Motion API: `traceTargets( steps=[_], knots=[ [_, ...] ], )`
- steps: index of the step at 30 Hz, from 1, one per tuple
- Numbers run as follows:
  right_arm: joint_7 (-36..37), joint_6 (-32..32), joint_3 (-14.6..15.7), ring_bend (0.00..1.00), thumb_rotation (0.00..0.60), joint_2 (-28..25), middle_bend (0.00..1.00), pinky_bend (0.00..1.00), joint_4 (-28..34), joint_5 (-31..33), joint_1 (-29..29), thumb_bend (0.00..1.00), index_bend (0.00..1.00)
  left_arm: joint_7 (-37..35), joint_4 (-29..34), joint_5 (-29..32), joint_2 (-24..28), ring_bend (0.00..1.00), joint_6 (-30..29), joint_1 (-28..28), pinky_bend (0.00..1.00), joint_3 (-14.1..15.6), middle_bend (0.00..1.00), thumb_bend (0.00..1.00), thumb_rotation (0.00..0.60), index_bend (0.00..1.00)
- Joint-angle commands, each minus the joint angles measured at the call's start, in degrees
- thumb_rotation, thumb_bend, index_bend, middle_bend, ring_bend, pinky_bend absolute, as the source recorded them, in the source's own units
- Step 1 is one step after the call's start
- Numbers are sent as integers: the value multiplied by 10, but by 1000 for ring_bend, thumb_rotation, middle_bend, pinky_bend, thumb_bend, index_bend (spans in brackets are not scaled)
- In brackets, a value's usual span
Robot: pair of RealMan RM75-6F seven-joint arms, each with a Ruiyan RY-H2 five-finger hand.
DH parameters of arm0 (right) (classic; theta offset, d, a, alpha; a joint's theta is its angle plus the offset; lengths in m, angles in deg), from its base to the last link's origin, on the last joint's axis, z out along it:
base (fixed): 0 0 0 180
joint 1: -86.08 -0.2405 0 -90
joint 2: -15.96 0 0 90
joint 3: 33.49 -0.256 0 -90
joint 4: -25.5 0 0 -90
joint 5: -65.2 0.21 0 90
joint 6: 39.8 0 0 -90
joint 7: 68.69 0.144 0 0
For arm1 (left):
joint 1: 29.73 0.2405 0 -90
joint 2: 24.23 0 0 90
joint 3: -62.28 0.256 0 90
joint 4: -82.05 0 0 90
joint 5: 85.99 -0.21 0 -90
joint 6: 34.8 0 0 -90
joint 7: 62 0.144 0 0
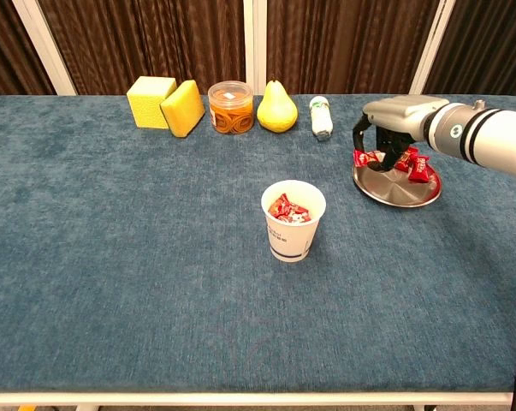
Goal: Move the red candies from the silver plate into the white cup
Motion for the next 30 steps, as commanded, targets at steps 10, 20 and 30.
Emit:
traceTargets(
  steps=[10, 20, 30],
  knots=[
    [104, -96, 19, 996, 600, -191, 979, 1000, 378, -205, 47, 392, 563, 12, 16, -6, 7, 141, -9, 1, 163, -1, 171, 0, 600, 216],
    [93, -73, 49, 996, 600, -170, 979, 1000, 371, -220, 38, 390, 556, 9, 17, -8, 6, 141, -14, 5, 163, 2, 172, 0, 600, 216],
    [75, -65, 50, 995, 600, -147, 979, 1000, 355, -204, 28, 388, 469, 2, 9, -6, 3, 141, -15, 8, 163, 2, 172, 0, 600, 216]
  ],
)
